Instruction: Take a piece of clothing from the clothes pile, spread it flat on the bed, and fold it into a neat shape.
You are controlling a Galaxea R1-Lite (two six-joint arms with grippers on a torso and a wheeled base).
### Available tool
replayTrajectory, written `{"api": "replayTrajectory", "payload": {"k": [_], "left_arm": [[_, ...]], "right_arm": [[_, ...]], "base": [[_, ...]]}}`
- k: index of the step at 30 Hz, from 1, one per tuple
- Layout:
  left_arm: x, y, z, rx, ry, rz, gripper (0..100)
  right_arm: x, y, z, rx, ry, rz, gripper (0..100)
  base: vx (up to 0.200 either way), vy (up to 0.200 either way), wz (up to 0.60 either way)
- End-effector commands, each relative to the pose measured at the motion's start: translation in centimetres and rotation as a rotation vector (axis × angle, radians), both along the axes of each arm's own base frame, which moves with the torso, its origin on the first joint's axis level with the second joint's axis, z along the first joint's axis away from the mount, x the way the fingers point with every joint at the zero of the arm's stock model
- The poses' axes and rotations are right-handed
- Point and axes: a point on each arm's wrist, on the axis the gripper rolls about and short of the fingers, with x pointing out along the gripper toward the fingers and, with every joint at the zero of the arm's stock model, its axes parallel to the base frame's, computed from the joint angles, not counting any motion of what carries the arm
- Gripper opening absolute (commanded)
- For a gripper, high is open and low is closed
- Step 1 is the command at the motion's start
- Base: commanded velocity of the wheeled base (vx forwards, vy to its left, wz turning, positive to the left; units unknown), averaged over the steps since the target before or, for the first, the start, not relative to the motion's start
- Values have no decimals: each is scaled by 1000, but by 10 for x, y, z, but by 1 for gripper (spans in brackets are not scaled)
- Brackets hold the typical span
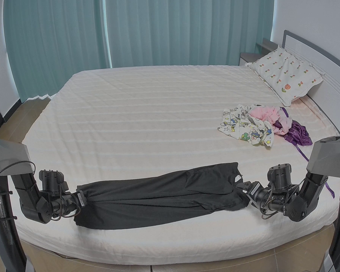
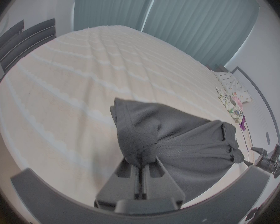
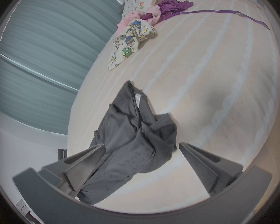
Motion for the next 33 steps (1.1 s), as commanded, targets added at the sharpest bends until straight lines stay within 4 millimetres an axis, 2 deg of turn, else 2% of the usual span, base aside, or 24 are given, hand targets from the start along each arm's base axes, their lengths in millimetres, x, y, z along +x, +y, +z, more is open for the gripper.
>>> {"api": "replayTrajectory", "payload": {"k": [1, 6, 12, 16, 18, 23, 24, 25, 27, 29, 30, 31, 33], "left_arm": [[-2, 13, 20, 3, -59, 48, 0], [-4, 36, 30, 7, -88, 118, 0], [-11, 62, 52, -15, -111, 173, 0], [-16, 62, 63, -39, -88, 163, 0], [-16, 54, 65, -43, -80, 139, 0], [-13, 16, 66, -20, -69, 51, 0], [-13, 16, 66, -20, -69, 51, 0], [-12, -1, 66, 4, -61, 36, 0], [-11, -13, 66, 17, -61, 23, 0], [-11, -41, 66, 35, -62, -17, 0], [-11, -42, 67, 35, -64, -18, 0], [-12, -57, 67, 47, -64, -47, 0], [-11, -70, 66, 68, -56, -69, 0]], "right_arm": [[-4, -2, 0, 5, -14, 2, 100], [-7, -3, 2, 13, -42, 2, 100], [-5, -5, 2, 14, -47, -7, 100], [-4, -7, 2, 15, -48, -12, 100], [-4, -7, 2, 15, -48, -12, 100], [-4, -7, 2, 16, -49, -12, 100], [-4, -7, 2, 16, -49, -12, 100], [-4, -7, 2, 16, -49, -12, 100], [-4, -7, 2, 16, -49, -12, 100], [-4, -7, 2, 15, -50, -13, 100], [-4, -7, 2, 16, -49, -12, 100], [-4, -7, 3, 16, -49, -12, 100], [-5, -7, 2, 16, -48, -11, 100]], "base": [[0, 0, 0], [0, 0, 0], [0, 0, 0], [0, 0, 0], [0, 0, 0], [0, 0, 0], [0, 0, 0], [0, 0, 0], [0, 0, 0], [0, 0, 0], [0, 0, 0], [0, 0, 0], [0, 0, 0]]}}
